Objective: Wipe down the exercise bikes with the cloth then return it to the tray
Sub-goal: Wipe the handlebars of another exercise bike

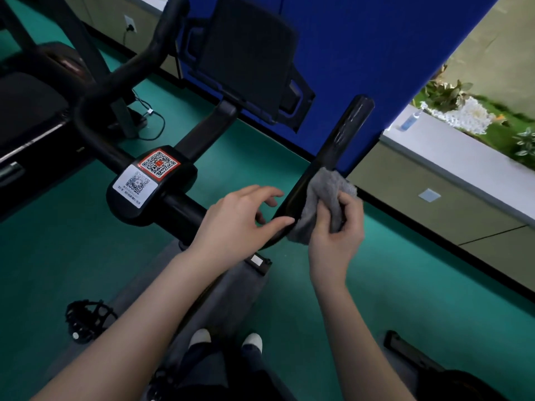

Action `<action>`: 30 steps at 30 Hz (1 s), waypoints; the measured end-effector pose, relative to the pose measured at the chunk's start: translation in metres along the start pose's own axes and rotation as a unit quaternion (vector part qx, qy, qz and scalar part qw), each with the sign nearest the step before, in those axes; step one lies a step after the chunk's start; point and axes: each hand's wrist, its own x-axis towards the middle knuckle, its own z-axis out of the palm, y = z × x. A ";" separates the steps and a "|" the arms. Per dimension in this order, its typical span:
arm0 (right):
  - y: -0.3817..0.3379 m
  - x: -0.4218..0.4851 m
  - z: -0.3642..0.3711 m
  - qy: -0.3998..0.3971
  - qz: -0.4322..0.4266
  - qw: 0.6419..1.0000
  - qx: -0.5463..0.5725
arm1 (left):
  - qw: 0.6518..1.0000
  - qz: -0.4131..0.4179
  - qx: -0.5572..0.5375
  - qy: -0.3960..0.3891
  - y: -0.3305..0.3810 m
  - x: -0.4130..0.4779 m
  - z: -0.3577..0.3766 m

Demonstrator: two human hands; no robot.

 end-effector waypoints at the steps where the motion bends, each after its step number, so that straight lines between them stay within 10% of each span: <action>1: 0.000 -0.010 -0.002 -0.010 -0.004 1.000 0.001 | 1.000 0.001 0.007 -0.002 0.002 0.001 0.002; 12: 0.010 0.033 0.016 0.024 0.107 0.991 0.076 | 0.999 -0.035 0.020 0.014 0.009 0.003 0.013; 30: -0.006 -0.015 0.008 -0.072 0.415 0.840 0.342 | 0.998 -0.030 0.037 0.032 0.005 -0.001 0.014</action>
